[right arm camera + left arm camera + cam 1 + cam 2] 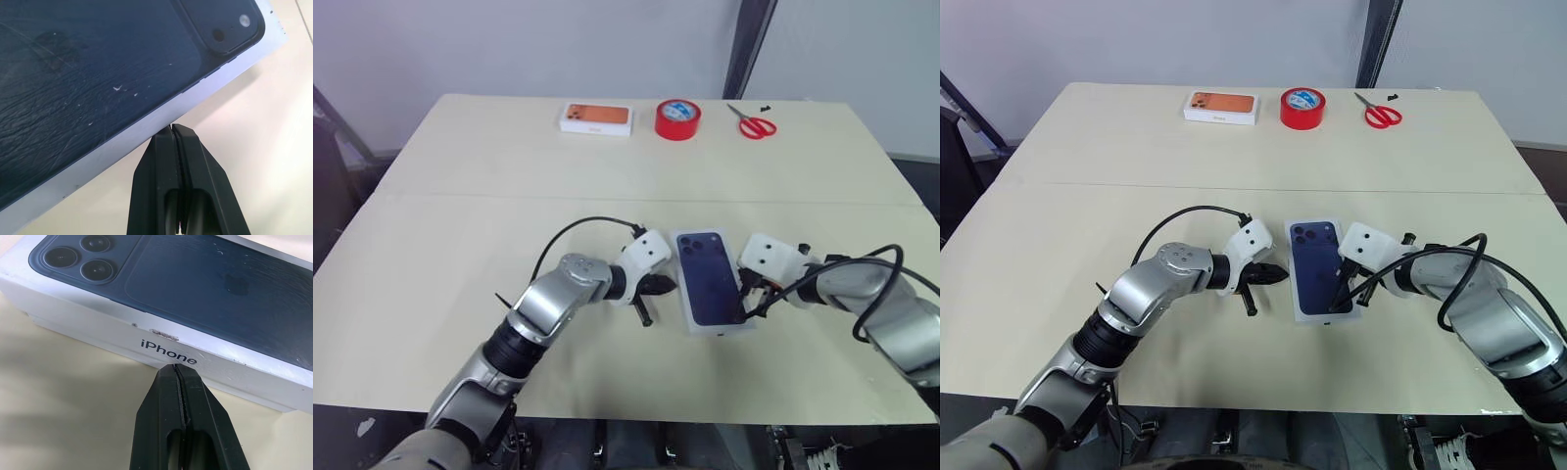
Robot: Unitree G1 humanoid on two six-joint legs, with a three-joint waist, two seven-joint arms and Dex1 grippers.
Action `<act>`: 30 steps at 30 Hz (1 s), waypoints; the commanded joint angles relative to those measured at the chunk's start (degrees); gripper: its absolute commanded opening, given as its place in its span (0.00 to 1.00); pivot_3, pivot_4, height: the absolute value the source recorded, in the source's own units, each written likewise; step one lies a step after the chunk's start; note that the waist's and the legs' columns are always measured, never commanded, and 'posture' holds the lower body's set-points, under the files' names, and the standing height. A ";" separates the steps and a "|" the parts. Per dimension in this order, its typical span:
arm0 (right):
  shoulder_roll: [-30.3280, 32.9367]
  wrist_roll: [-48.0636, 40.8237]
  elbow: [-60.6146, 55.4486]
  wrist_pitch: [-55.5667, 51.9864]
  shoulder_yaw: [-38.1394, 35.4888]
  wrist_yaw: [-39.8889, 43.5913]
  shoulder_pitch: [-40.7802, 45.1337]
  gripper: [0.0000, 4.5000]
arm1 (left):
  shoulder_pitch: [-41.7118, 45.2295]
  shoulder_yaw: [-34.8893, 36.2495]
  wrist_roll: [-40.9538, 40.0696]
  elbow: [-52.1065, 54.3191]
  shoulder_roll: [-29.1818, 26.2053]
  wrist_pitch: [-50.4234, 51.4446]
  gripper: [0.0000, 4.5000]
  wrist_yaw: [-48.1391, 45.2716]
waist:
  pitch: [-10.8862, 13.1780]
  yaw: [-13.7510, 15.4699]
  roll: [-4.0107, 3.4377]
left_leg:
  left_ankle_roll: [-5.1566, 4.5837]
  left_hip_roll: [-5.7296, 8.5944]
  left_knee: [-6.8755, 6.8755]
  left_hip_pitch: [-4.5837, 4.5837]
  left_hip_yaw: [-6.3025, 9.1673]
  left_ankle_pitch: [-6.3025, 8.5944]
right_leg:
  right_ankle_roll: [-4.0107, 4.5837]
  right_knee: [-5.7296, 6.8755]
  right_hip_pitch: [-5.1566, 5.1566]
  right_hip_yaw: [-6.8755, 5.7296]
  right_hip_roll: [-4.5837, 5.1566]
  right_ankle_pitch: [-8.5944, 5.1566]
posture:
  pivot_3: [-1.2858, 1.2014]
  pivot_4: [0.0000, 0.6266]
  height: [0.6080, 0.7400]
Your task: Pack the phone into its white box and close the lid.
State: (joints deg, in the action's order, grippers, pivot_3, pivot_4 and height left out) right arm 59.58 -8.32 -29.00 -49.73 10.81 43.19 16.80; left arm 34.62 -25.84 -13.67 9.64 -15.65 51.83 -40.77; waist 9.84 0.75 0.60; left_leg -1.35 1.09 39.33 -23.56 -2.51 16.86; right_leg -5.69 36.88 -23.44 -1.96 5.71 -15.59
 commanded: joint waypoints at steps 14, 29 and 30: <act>0.21 0.84 0.28 1.51 -2.03 1.10 -0.56 0.01 | 0.85 -1.27 -0.40 2.82 -1.09 -0.21 0.00 -1.77 | 0.00 -0.03 0.00 | 0.00 0.00 0.01 0.01 0.00 0.00 | 0.00 0.03 0.00 0.00 -0.01 0.00 | 0.52 0.24 0.84; 1.45 1.27 1.24 2.76 -4.01 2.04 -1.77 0.01 | 0.72 0.08 -1.32 3.12 0.59 -1.04 0.00 -1.71 | 0.00 0.06 0.00 | 0.00 0.01 0.03 0.02 0.00 0.00 | 0.00 0.07 0.01 0.00 -0.02 0.00 | 0.52 0.24 0.84; 1.41 1.32 1.19 2.81 -4.08 2.10 -1.87 0.01 | 0.72 0.09 -1.32 3.11 0.66 -1.15 0.00 -1.74 | 0.00 0.03 0.00 | 0.00 0.01 0.04 0.02 0.00 0.00 | 0.00 0.07 0.01 0.00 -0.02 0.00 | 0.52 0.24 0.84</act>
State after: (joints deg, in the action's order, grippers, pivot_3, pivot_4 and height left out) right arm 60.10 -7.53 -27.09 -47.72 8.56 45.06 14.93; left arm 34.61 -26.20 -14.09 10.19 -15.69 51.87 -42.14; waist 9.84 0.78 0.60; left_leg -1.35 1.10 39.37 -23.55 -2.51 16.86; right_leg -5.69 36.95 -23.43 -1.96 5.69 -15.59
